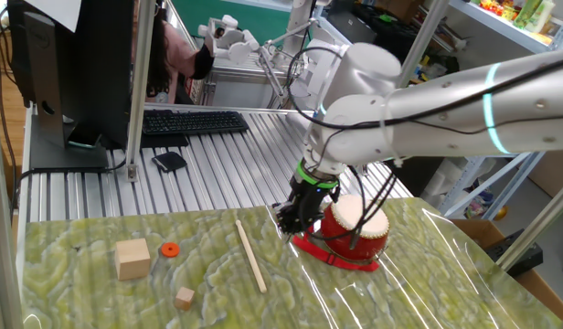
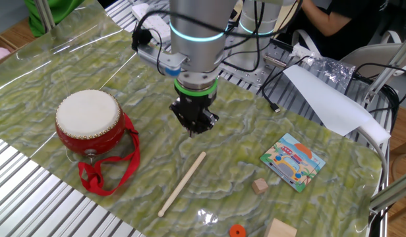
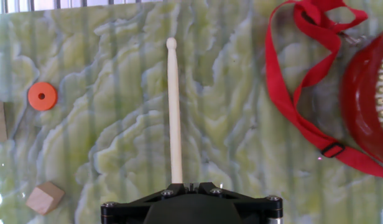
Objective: Play the drum
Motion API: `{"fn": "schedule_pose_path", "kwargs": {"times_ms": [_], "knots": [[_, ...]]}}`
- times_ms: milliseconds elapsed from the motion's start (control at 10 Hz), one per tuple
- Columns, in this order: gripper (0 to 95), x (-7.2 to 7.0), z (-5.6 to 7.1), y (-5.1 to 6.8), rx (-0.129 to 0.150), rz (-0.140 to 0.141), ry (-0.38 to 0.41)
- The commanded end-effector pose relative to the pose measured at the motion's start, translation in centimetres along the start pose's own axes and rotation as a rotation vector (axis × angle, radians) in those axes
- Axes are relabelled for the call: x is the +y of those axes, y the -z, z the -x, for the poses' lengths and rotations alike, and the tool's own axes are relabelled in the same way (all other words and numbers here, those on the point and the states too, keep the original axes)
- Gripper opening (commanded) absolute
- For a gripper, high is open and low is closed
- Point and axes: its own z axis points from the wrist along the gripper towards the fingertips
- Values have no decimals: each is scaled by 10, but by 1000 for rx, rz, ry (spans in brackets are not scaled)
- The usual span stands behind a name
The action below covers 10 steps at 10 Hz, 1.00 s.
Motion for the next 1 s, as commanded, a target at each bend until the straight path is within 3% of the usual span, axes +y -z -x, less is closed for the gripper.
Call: {"fn": "schedule_pose_path", "kwargs": {"times_ms": [100, 1000], "knots": [[0, 11, -1, -7, -7, -3, -22], [0, 19, 3, -34, -17, -6, -13]]}}
